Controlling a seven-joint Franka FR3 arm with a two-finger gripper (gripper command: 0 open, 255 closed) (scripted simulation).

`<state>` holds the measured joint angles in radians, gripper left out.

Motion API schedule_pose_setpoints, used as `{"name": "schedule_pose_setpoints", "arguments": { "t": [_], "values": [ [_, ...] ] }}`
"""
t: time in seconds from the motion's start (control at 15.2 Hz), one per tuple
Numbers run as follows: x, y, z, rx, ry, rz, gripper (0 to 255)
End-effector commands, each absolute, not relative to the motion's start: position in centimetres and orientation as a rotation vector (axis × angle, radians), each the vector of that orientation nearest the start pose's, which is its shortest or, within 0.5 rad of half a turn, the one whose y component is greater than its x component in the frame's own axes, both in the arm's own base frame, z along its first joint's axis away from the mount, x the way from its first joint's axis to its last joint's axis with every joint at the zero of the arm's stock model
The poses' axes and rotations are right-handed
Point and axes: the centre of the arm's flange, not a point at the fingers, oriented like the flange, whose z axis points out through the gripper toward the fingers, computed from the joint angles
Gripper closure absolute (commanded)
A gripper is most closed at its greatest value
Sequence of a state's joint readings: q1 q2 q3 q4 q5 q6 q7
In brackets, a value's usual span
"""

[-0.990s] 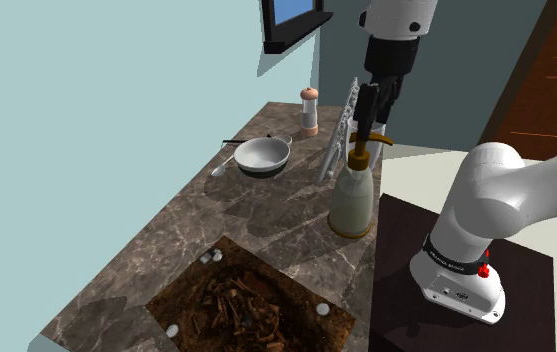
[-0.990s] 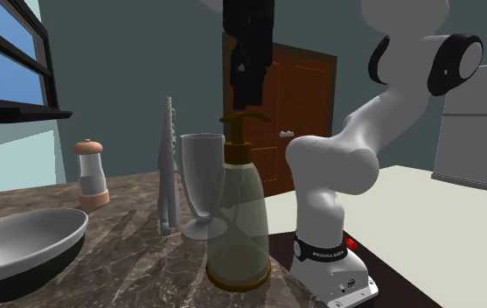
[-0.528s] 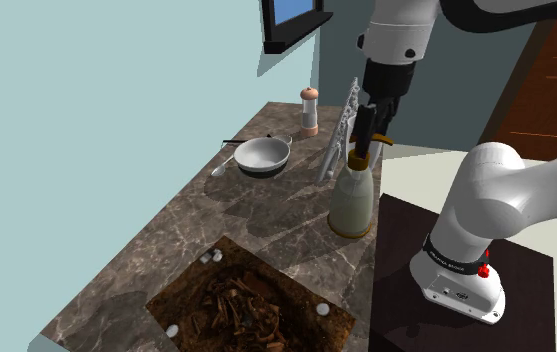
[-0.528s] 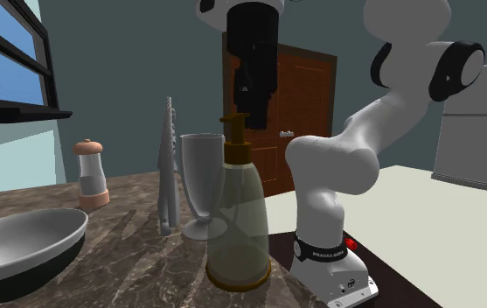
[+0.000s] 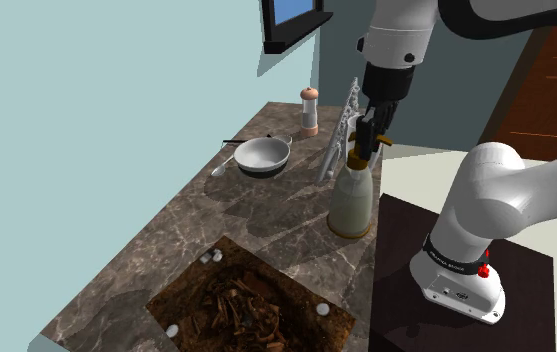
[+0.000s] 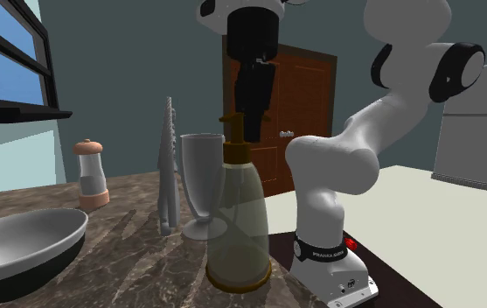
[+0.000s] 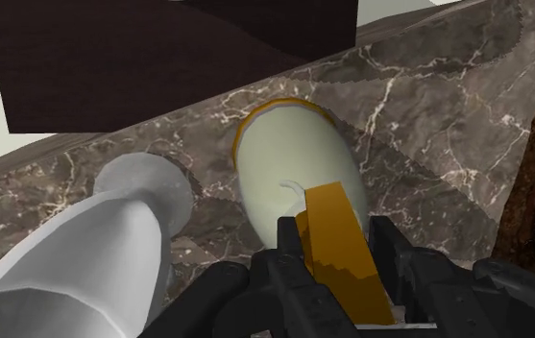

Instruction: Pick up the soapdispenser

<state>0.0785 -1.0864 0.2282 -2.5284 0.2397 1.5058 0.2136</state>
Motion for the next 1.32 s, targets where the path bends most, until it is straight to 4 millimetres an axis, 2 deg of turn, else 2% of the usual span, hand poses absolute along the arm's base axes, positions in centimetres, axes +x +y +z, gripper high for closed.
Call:
{"name": "schedule_pose_setpoints", "arguments": {
  "t": [0.0,0.2,1.19,1.25],
  "values": [
    [20.8,11.7,57.2,-3.095,0.001,-0.058,255],
    [20.8,11.7,57.1,-3.095,0.001,-0.058,255],
    [20.8,11.7,65.1,-3.095,0.001,-0.058,255],
    [20.8,11.7,65.1,-3.095,0.001,-0.058,255]
  ]
}}
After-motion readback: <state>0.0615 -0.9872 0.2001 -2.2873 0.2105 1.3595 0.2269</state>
